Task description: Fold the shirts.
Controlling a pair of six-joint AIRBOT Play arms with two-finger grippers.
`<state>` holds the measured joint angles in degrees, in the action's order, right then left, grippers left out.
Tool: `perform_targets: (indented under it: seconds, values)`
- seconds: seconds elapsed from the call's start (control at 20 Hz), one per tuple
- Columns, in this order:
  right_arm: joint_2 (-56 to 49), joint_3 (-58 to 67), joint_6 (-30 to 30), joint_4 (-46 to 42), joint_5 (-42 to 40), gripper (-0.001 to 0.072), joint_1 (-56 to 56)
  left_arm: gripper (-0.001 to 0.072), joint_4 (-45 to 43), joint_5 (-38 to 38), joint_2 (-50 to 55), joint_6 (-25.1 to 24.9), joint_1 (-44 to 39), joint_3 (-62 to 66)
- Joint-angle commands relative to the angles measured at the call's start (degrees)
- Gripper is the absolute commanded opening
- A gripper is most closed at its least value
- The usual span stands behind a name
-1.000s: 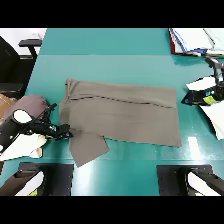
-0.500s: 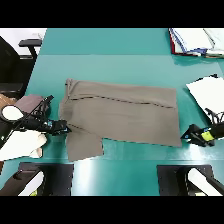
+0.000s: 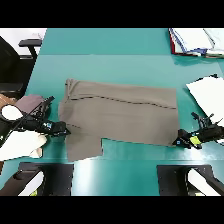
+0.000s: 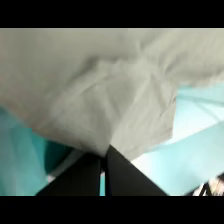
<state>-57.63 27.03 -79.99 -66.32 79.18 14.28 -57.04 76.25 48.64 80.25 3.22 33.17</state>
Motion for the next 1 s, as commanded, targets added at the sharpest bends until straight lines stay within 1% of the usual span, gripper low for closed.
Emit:
perform_targets:
  seconds: [0.0,0.15,0.25,0.35,0.45,0.55,0.7,0.8,0.95]
  values:
    - [4.7,-0.2,-0.2,-2.5,2.5,0.0020,-2.4,0.0025,-4.0,6.4,-1.2,0.3,0.0,0.6]
    - [13.0,-0.2,-1.4,-9.1,8.7,0.0019,-2.4,0.0025,-4.7,9.6,-7.6,3.2,0.0,0.6]
    - [18.4,0.2,-3.4,-12.4,12.3,0.0019,-2.4,0.0025,-4.3,13.8,-11.8,5.6,0.0,0.6]
    - [22.1,3.0,-4.6,-12.8,12.9,0.0019,-2.4,0.0025,-3.8,15.7,-13.9,7.0,0.0,0.8]
    - [21.8,7.7,-5.0,-12.7,12.0,0.0019,-2.4,0.0024,-3.8,13.3,-13.9,7.0,0.0,1.2]
    - [17.6,12.2,-5.0,-11.7,10.2,0.0019,-3.0,0.0024,-3.8,8.3,-13.6,6.9,0.0,2.0]
    - [8.0,19.1,-5.0,-8.8,3.0,0.0019,-8.3,0.0024,-3.9,0.9,-8.2,5.3,0.0,6.0]
    - [0.0,24.3,-5.5,-8.6,-0.2,0.0019,-12.2,0.0025,-3.9,-3.2,-0.9,2.7,0.0,10.5]
    - [-12.1,32.6,-6.1,-8.3,-2.7,0.0019,-14.6,0.0026,-3.9,-8.3,12.7,-0.9,0.0,18.6]
